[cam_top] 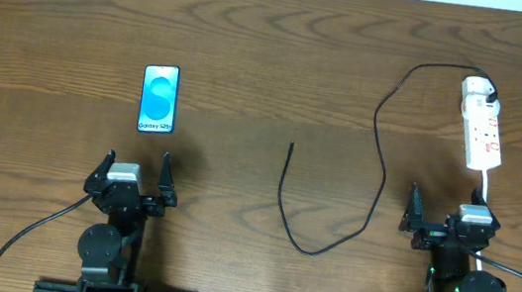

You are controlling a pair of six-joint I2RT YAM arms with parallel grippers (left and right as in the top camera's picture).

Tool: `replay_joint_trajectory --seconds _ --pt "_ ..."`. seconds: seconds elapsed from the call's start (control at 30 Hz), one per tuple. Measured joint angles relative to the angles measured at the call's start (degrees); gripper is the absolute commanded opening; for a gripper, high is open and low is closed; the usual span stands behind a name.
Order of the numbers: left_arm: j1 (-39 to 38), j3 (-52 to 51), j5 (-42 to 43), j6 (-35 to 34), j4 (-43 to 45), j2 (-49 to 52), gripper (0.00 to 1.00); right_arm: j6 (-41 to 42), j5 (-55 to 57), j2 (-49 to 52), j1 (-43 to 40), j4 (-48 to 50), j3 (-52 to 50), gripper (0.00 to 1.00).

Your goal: Plug charger to phone and switch on socket

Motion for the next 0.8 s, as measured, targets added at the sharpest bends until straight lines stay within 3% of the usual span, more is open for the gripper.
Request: replay_joint_trajectory --seconds 0.8 --pt "-2.62 0.00 -0.17 0.02 -0.02 0.00 0.94 0.02 0.20 0.57 0.00 -0.02 0.00 0.99"
